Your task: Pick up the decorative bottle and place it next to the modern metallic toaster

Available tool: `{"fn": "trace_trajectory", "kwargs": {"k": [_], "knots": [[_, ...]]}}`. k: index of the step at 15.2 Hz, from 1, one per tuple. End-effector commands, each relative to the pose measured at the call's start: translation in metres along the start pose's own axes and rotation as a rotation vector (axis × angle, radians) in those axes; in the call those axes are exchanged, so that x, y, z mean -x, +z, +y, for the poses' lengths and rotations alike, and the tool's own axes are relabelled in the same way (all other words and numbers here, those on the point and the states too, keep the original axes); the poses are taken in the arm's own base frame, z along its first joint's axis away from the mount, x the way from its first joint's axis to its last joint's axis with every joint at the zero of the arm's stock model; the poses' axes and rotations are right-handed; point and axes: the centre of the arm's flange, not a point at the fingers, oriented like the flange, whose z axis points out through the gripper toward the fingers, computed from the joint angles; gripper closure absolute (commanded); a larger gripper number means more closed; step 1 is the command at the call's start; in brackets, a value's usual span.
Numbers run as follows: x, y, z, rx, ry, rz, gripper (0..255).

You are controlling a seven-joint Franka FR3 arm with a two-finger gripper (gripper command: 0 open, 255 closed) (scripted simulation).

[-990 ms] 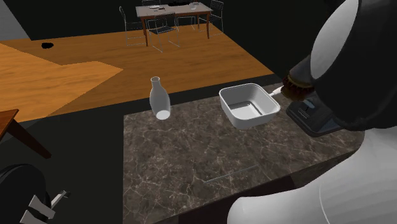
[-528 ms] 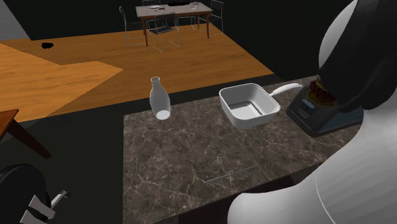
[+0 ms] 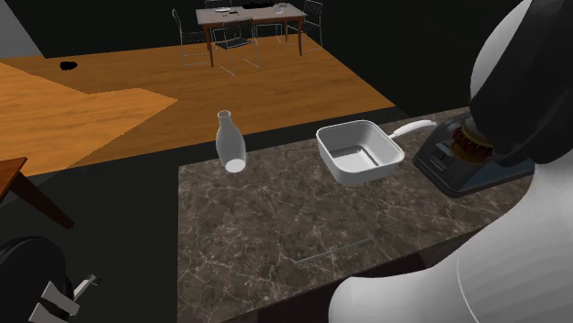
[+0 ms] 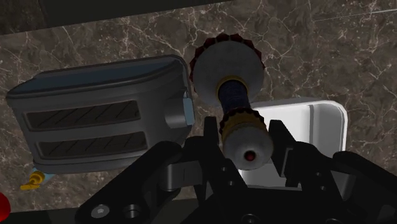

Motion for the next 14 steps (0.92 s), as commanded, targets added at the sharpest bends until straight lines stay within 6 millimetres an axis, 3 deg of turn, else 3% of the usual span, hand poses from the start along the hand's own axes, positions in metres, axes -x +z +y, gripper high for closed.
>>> {"fn": "trace_trajectory", "kwargs": {"k": [1, 14], "knots": [[0.0, 0.01, 0.0, 0.001, 0.0, 0.001, 255], [0.001, 0.079, -0.002, 0.001, 0.0, 0.001, 255]]}}
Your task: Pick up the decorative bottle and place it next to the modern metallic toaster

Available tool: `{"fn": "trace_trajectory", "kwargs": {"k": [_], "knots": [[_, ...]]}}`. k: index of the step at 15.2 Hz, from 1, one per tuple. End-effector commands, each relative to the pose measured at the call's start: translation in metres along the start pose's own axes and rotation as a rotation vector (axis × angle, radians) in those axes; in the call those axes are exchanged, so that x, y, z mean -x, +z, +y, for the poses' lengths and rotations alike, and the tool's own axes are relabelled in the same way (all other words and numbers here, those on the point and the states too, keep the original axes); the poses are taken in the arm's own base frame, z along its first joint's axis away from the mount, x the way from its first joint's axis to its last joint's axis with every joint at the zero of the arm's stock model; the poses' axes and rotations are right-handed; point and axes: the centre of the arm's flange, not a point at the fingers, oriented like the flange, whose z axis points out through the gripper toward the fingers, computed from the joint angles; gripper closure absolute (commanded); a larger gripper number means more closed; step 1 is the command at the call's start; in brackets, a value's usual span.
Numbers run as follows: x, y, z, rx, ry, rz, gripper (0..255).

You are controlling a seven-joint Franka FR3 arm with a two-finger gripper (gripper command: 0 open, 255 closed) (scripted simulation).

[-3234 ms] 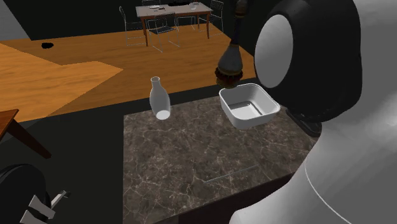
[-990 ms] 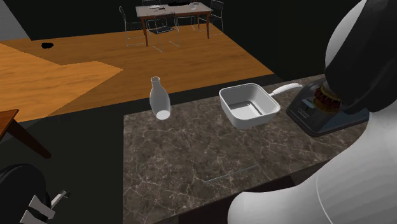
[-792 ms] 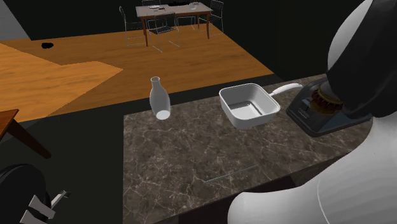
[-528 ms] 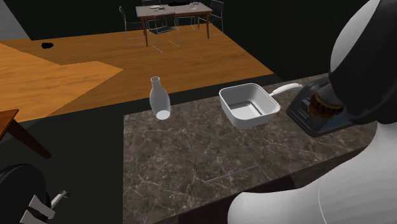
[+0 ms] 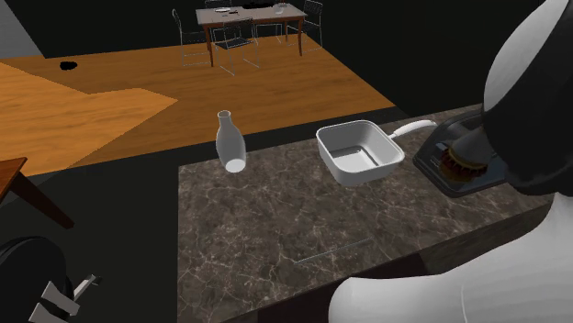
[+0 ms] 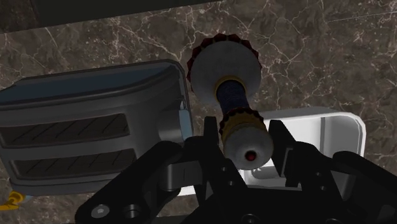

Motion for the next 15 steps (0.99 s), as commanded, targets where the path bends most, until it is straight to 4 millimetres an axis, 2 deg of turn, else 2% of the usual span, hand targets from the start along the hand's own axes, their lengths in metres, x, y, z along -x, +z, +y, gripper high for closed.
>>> {"fn": "trace_trajectory", "kwargs": {"k": [1, 15], "knots": [[0.0, 0.01, 0.0, 0.001, 0.0, 0.002, 255], [0.0, 0.084, -0.002, 0.001, 0.0, 0.002, 255]]}}
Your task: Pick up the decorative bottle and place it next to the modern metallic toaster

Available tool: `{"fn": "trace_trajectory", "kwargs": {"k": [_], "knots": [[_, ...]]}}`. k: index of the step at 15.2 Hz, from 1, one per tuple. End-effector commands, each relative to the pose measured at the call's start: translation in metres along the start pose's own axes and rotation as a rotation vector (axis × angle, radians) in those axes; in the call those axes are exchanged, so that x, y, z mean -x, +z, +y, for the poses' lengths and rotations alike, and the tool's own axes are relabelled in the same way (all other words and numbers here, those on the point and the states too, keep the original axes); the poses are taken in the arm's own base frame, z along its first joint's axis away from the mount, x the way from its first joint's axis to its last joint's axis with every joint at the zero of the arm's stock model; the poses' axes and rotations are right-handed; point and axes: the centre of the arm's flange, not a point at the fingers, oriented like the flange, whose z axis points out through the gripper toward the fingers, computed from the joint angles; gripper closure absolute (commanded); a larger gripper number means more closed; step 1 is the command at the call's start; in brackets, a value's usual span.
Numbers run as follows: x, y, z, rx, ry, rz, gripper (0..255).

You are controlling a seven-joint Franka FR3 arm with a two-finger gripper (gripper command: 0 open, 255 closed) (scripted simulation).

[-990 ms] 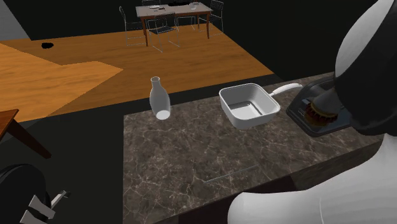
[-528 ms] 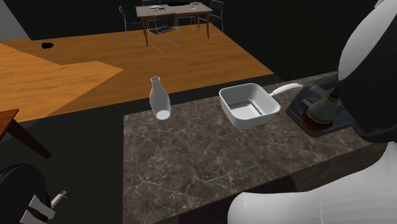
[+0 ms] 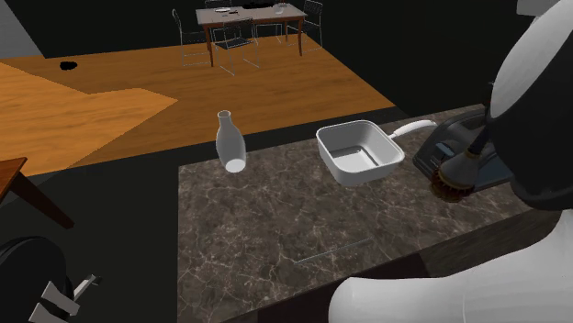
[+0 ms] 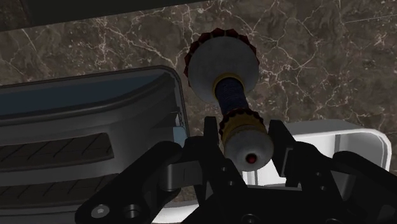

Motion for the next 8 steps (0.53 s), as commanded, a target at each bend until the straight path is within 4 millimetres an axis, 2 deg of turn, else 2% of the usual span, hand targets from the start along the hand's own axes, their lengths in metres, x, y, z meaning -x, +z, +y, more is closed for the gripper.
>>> {"fn": "trace_trajectory", "kwargs": {"k": [1, 8], "knots": [[0.0, 0.011, 0.0, 0.001, 0.0, 0.002, 255], [0.0, 0.048, -0.001, 0.001, 0.0, 0.002, 255]]}}
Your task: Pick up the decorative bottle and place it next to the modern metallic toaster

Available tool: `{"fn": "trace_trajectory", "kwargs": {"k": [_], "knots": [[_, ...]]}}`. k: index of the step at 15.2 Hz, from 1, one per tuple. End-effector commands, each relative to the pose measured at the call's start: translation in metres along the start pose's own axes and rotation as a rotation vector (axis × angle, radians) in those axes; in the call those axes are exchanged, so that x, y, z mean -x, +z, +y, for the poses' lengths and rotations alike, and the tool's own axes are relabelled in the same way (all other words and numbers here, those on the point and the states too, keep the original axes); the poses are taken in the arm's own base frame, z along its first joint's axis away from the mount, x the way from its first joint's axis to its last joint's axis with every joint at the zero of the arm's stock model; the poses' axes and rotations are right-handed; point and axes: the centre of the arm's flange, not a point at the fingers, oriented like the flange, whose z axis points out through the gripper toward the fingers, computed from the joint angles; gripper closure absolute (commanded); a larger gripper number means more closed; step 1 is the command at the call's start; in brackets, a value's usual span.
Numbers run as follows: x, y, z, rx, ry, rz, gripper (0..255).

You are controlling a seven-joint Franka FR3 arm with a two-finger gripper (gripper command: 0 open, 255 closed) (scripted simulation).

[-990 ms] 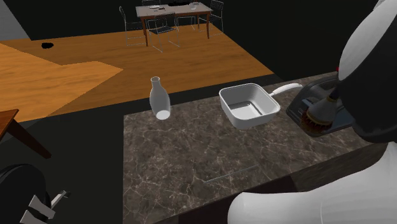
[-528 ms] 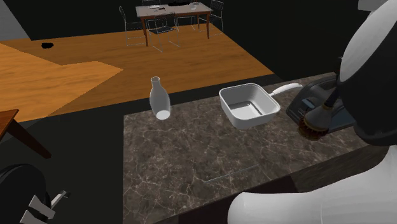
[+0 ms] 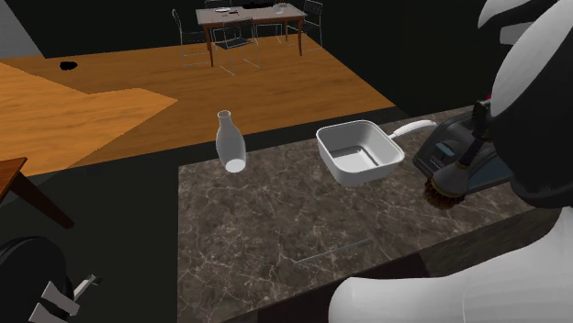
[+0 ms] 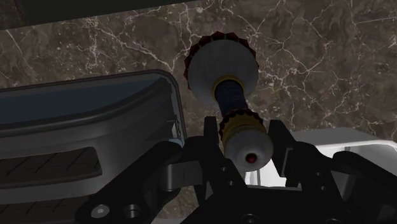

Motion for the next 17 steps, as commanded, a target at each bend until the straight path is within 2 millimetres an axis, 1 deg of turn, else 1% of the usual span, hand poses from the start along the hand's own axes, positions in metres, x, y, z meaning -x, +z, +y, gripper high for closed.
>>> {"fn": "trace_trajectory", "kwargs": {"k": [1, 11, 17], "knots": [[0.0, 0.01, 0.0, 0.001, 0.0, 0.002, 255], [0.001, 0.061, -0.001, 0.001, 0.0, 0.002, 255], [0.001, 0.061, -0.001, 0.001, 0.0, 0.002, 255]]}}
